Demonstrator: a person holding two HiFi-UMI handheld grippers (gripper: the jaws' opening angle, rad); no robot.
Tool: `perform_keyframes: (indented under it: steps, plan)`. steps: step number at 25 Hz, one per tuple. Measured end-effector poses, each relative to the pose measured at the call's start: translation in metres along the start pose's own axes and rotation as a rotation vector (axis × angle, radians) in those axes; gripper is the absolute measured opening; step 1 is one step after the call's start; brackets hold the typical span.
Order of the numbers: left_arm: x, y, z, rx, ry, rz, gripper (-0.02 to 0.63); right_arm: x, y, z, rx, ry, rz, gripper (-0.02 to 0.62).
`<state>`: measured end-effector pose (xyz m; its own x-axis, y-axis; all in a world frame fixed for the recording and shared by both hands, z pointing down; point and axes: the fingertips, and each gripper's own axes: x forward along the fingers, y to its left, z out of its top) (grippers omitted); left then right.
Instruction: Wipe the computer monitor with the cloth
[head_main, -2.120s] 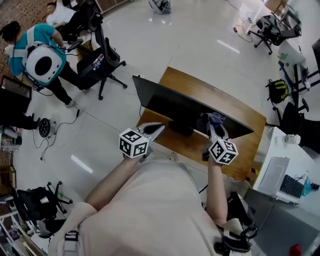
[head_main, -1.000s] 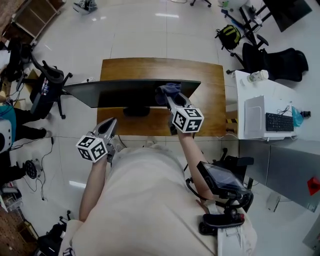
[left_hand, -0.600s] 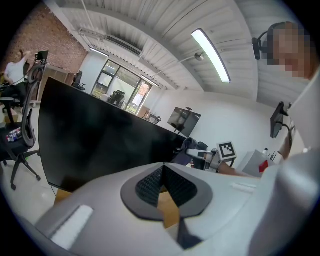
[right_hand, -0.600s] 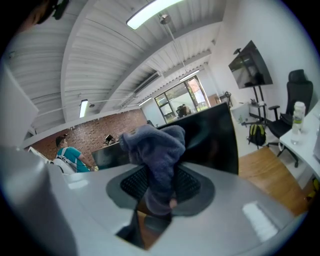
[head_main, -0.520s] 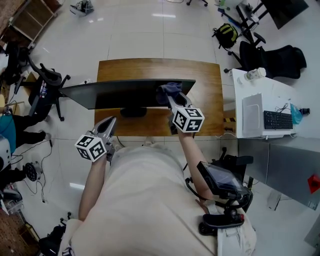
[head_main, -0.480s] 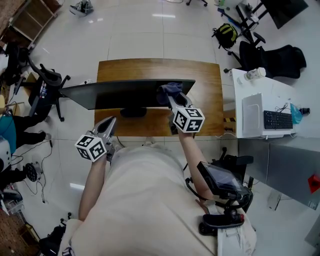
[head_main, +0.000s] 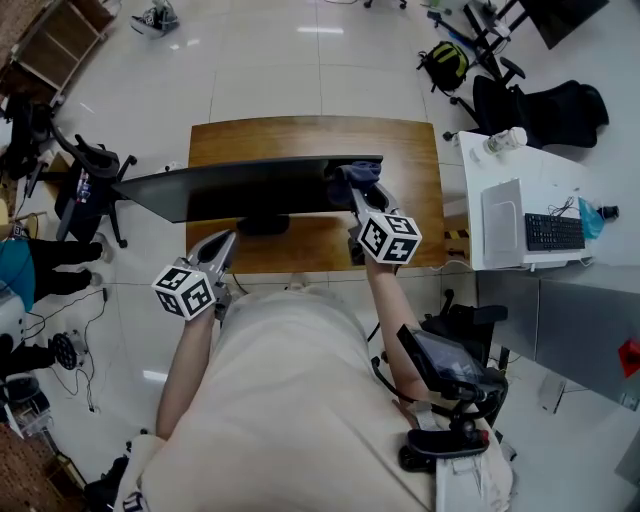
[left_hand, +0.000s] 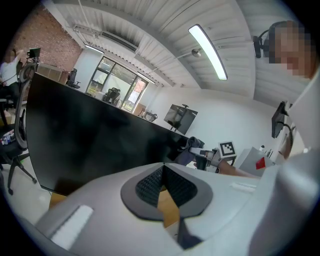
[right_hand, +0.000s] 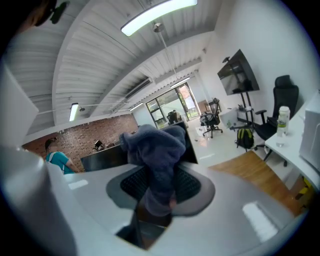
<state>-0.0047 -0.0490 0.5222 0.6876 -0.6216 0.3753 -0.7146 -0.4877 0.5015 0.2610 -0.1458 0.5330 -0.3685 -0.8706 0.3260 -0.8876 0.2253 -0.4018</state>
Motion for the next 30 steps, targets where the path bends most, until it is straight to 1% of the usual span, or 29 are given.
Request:
perform_keyframes:
  steps: [5, 13, 19, 30]
  plan:
    - [0.003, -0.001, -0.002, 0.000, 0.005, -0.005, -0.002, -0.008, -0.016, 0.009, 0.000, -0.019, -0.037, 0.122]
    - [-0.002, -0.004, -0.008, -0.004, 0.012, 0.006, -0.002, -0.011, -0.023, 0.009, -0.023, -0.033, -0.055, 0.121]
    - [-0.008, -0.002, -0.017, -0.013, 0.018, 0.018, -0.002, -0.009, -0.032, -0.005, -0.019, -0.025, -0.070, 0.121]
    - [-0.018, 0.009, -0.028, -0.029, 0.054, 0.055, -0.002, -0.001, -0.046, -0.045, 0.014, 0.044, -0.097, 0.121]
